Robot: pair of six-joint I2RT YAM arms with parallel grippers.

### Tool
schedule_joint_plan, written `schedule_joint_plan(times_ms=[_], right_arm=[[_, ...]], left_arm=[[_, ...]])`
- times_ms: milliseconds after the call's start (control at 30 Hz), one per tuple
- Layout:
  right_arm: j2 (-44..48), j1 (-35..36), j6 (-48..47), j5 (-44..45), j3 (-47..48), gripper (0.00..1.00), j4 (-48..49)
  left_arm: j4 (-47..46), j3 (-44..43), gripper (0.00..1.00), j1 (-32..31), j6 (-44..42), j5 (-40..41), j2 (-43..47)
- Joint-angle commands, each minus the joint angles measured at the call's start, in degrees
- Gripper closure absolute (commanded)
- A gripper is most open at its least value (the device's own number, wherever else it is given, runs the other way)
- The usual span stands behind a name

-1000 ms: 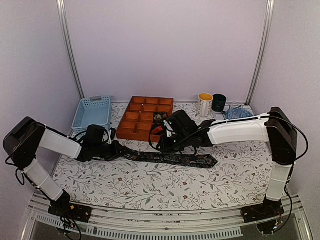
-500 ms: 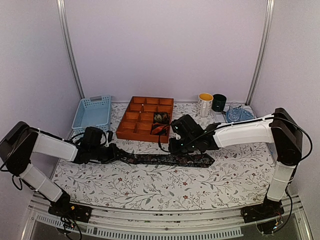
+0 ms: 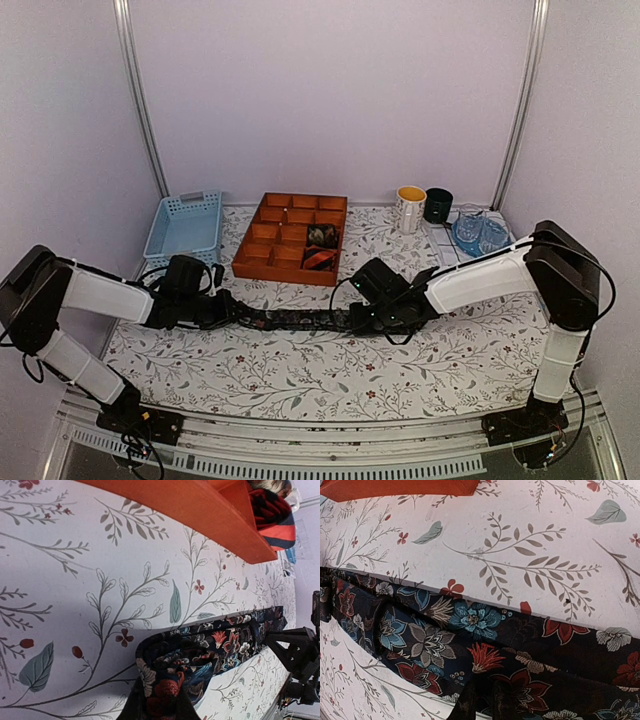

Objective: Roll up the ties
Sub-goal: Roll the tie at the center of the board.

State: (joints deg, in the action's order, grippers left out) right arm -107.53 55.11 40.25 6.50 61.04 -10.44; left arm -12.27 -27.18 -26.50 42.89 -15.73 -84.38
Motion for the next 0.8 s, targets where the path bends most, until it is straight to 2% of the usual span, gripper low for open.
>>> schedule_joint_plan(times_ms=[0,433,767], right_arm=[[-0.93,1.39,3.53,-2.24,-3.80,0.88,-1.26],[6.23,7.04,12.94,-3.12,-12.94,0.89,-2.74],[12.33,10.20,17.03,-2.74,-15.69,0.89,-7.24]], left_arm=[[1.29,0.77,1.00,-0.54,-0.89,0.53,0.97],[2.03,2.16,1.00,-1.42,-0.73,0.08,2.22],[4.54,3.21,1.00,-4.08,-1.67,0.48,4.01]])
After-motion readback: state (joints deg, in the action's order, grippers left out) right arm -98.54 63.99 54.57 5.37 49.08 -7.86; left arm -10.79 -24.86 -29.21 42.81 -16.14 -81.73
